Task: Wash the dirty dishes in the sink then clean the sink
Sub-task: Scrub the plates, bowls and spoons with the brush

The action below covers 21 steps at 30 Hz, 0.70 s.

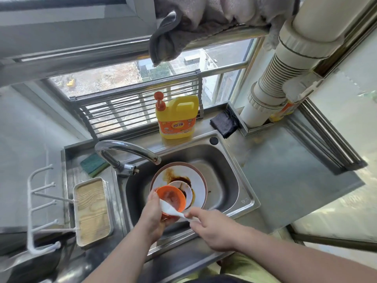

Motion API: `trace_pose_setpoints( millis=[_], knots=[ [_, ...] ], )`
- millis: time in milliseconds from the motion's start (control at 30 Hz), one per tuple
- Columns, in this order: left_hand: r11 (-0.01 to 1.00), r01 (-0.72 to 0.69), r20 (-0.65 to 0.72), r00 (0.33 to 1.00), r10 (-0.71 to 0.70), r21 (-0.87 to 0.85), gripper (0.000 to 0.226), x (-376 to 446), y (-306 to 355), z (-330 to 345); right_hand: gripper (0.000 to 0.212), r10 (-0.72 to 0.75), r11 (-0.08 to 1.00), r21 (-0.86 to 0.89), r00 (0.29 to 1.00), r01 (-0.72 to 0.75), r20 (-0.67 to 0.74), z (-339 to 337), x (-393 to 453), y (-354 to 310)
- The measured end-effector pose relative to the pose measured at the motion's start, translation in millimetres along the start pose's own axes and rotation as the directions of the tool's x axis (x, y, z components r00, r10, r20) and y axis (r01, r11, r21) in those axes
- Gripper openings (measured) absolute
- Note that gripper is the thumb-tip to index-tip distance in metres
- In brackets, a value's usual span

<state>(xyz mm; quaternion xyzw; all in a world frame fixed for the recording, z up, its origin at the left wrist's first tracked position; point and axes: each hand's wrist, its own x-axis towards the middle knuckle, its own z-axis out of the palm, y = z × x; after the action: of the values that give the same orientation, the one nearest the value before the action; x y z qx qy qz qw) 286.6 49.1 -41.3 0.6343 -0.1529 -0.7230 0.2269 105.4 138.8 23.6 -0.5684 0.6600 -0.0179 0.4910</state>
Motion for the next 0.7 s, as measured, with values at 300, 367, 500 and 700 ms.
trace_pose_setpoints(
  millis=[300, 367, 500, 700],
  knots=[
    [0.988, -0.061, -0.068, 0.995, 0.071, 0.145, 0.023, 5.7, 11.1, -1.5, 0.02, -0.071, 0.912, -0.411, 0.988, 0.008, -0.138, 4.7, 11.9, 18.8],
    [0.969, -0.127, -0.073, 0.987, 0.146, 0.212, 0.023, 9.4, 9.5, 2.0, 0.022, 0.005, 0.973, -0.226, 0.99, -0.037, -0.142, 19.4, 6.2, 24.6],
    [0.978, -0.033, -0.048, 0.998, 0.044, 0.208, 0.017, 12.9, -9.8, 8.7, 0.034, 0.083, 0.993, -0.066, 0.984, -0.095, -0.16, 35.4, 14.2, 15.0],
    [0.812, -0.123, -0.124, 0.964, 0.233, 0.571, 0.018, 46.1, -24.0, -8.8, 0.034, 0.109, 0.986, -0.11, 0.98, -0.128, -0.165, 30.1, 22.2, 26.8]
  ],
)
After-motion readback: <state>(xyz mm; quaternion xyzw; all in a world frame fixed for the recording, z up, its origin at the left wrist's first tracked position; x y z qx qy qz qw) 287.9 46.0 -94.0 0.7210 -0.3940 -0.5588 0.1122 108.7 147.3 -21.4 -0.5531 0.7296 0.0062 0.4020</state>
